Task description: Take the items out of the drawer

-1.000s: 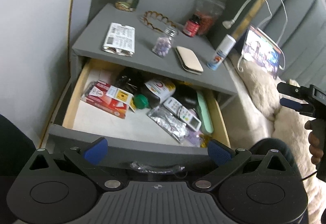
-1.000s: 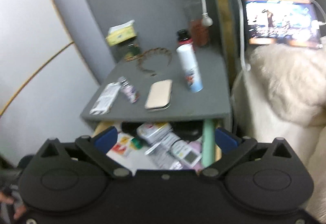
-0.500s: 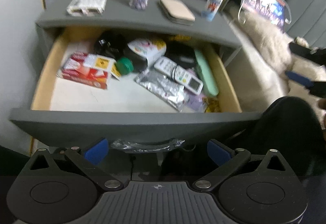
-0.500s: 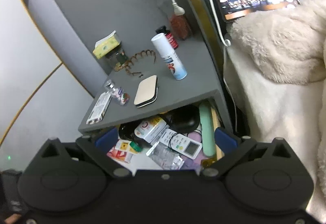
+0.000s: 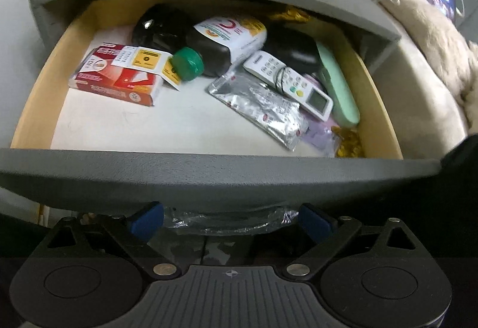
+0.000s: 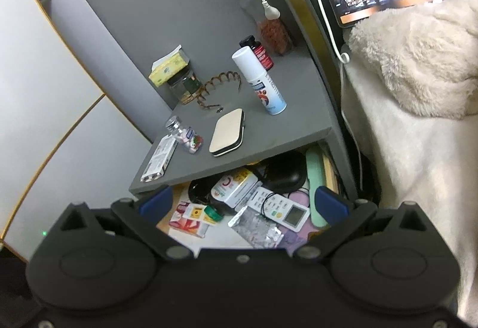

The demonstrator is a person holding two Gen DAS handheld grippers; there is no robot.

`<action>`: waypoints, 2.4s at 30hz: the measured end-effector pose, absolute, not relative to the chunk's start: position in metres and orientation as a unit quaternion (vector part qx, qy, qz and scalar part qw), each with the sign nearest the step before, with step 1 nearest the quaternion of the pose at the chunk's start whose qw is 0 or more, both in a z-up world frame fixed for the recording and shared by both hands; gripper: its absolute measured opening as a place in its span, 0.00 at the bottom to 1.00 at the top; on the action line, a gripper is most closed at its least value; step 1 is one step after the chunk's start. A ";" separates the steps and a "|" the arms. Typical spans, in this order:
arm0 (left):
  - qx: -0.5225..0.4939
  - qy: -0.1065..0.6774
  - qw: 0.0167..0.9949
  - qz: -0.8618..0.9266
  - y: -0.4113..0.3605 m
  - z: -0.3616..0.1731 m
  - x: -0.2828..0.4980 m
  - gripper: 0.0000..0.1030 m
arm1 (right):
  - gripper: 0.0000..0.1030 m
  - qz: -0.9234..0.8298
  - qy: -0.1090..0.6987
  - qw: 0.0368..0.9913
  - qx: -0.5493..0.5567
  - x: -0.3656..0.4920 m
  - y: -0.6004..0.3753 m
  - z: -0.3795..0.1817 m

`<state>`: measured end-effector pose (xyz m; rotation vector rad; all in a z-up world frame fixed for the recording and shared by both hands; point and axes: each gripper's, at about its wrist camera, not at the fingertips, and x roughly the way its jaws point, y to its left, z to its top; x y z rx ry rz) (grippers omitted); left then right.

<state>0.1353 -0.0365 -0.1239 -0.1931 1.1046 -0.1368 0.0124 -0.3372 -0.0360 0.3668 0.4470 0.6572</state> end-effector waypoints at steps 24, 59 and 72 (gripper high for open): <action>-0.059 0.508 0.859 -0.033 -0.056 -0.127 0.176 0.92 | 0.99 0.330 0.222 0.899 0.183 0.016 -0.337 -0.038; -0.037 0.458 0.888 -0.015 -0.076 -0.166 0.108 0.93 | 0.99 0.328 0.229 0.899 0.180 0.022 -0.332 -0.040; -0.023 0.419 0.907 -0.023 -0.071 -0.145 0.017 0.96 | 0.99 0.308 0.247 0.903 0.172 0.023 -0.327 -0.041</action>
